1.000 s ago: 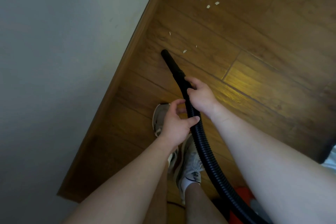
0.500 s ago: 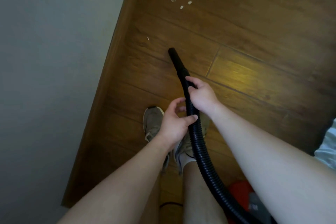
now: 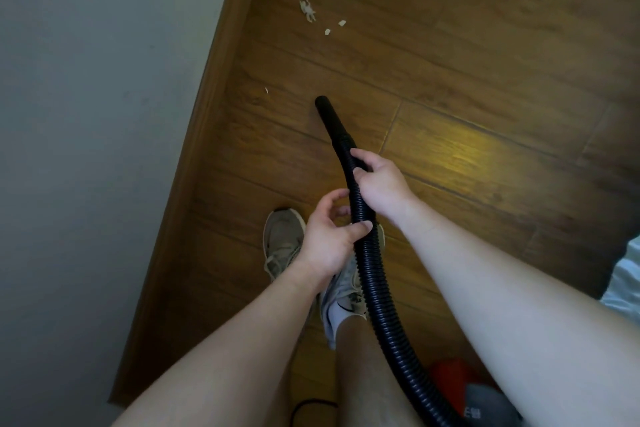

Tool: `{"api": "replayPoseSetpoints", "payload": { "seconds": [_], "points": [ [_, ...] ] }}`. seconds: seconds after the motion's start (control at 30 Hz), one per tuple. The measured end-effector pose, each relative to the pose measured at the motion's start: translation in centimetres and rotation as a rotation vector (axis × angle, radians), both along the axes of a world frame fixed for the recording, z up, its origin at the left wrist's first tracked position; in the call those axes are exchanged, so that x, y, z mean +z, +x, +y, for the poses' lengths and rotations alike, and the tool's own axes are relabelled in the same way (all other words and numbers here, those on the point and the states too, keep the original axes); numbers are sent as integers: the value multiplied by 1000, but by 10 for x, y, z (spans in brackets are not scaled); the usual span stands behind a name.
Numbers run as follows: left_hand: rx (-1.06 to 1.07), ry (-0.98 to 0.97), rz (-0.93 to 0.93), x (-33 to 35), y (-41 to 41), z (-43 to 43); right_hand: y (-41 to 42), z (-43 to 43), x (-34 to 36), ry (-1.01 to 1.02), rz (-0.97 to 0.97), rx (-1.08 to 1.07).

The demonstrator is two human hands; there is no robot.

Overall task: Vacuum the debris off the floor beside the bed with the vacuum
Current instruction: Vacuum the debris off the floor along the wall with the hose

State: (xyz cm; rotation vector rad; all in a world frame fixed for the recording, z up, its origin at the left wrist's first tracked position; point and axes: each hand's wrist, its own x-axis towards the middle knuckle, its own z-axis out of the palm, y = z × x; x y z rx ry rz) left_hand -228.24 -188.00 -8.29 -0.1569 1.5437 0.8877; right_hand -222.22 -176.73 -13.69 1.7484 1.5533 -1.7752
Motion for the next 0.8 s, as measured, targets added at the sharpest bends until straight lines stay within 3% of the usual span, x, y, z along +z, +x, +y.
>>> {"api": "replayPoseSetpoints", "payload": {
  "seconds": [0.8],
  "points": [
    [161, -27, 36, -19, -80, -10, -102, -2, -15, -47, 36, 159]
  ]
}}
